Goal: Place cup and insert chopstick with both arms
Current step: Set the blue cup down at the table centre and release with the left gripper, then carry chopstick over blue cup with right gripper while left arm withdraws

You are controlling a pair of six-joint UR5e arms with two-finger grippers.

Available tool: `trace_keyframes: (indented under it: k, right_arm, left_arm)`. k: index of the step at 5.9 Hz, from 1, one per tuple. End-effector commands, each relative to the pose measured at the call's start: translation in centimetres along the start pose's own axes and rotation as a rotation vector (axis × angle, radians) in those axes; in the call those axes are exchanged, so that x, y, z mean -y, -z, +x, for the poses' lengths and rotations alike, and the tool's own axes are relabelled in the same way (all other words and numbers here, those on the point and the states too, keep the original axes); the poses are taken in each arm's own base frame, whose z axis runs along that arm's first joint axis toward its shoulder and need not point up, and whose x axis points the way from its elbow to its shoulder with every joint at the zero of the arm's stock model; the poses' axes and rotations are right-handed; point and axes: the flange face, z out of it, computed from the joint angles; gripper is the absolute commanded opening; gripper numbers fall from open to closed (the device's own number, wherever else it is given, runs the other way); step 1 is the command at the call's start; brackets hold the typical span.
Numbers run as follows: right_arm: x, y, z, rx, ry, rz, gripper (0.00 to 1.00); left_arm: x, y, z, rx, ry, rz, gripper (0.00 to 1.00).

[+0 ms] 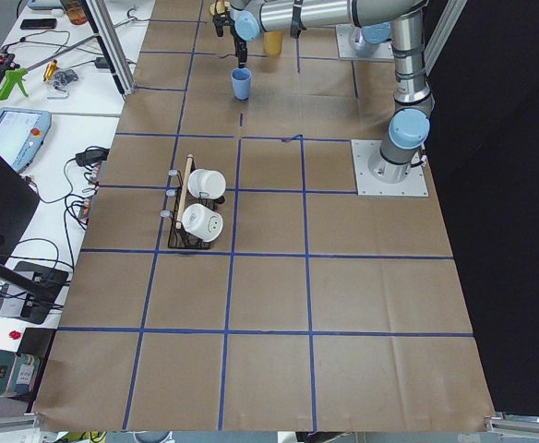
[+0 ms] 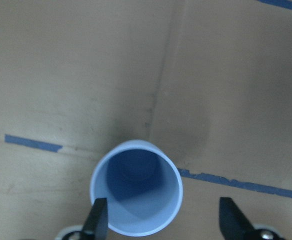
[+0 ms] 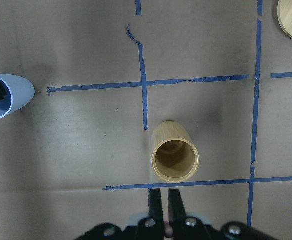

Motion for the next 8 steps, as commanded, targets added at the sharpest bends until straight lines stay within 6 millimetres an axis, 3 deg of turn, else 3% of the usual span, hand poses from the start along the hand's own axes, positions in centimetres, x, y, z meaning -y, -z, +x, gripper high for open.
trace_keyframes:
  k: [1,2,3,4,6,8]
  right_arm:
    - [0.5,0.2,-1.2,0.006,0.000,0.011,0.06]
    - [2.1,0.4,-3.0,0.012,-0.021,0.019,0.06]
    - [4.4,1.1,-6.2,0.012,-0.034,0.040,0.06]
    - [6.4,1.1,-10.2,0.013,-0.064,0.053,0.06]
    - [8.1,-0.6,-19.5,0.038,-0.130,0.055,0.06]
    - [8.0,-3.5,-27.2,0.063,-0.183,0.092,0.06]
  left_arm:
    - [1.4,8.1,-6.0,0.007,-0.151,-0.001,0.98]
    - [1.8,13.2,-11.4,0.019,-0.211,-0.015,0.98]
    - [1.2,17.2,-15.5,0.019,-0.264,-0.004,0.98]
    - [0.5,19.7,-18.6,0.026,-0.257,-0.010,0.98]
    - [-0.1,19.6,-20.5,0.032,-0.243,-0.022,0.98]
    - [-0.3,19.7,-21.1,0.032,-0.239,-0.028,0.98]
